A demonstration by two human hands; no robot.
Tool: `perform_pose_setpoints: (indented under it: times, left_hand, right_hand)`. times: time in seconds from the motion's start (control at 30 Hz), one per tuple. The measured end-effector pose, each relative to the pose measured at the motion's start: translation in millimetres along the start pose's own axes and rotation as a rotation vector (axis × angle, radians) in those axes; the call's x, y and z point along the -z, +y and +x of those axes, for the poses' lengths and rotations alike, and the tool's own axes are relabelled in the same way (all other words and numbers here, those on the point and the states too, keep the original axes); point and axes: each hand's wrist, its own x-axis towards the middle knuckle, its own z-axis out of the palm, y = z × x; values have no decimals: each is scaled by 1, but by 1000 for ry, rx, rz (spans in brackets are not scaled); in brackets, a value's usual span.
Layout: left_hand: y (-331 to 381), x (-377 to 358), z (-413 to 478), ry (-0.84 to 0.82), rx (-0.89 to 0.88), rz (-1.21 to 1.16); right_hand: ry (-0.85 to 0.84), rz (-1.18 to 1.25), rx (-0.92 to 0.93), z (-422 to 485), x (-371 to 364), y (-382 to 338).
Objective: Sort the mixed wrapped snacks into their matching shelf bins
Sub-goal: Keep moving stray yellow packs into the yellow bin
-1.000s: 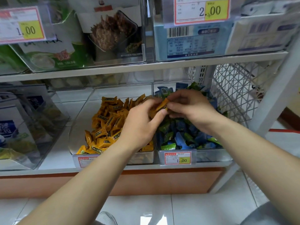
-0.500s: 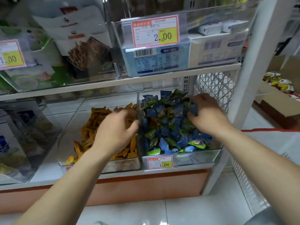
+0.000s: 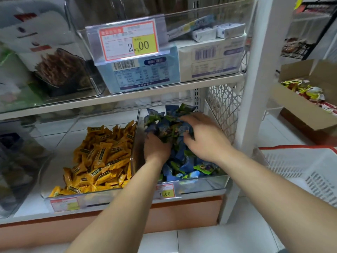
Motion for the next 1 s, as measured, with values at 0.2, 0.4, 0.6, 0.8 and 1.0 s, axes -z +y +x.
perform_pose_setpoints:
  times: [0.2, 0.4, 0.6, 0.8, 1.0]
  left_hand:
    - [-16, -5, 15, -160, -57, -376]
    - [-20, -2, 22, -183, -78, -249]
    - [-13, -4, 18, -315, -86, -115]
    - [-1, 12, 20, -375, -105, 74]
    - [-4, 12, 16, -538, -144, -115]
  right_hand:
    - [-400, -98, -142, 10, -29, 20]
    - [-471, -128, -182, 12, -35, 23]
    - [-462, -103, -188, 9, -33, 23]
    - [-460, -93, -188, 12, -35, 27]
    - [-470, -51, -213, 18, -34, 27]
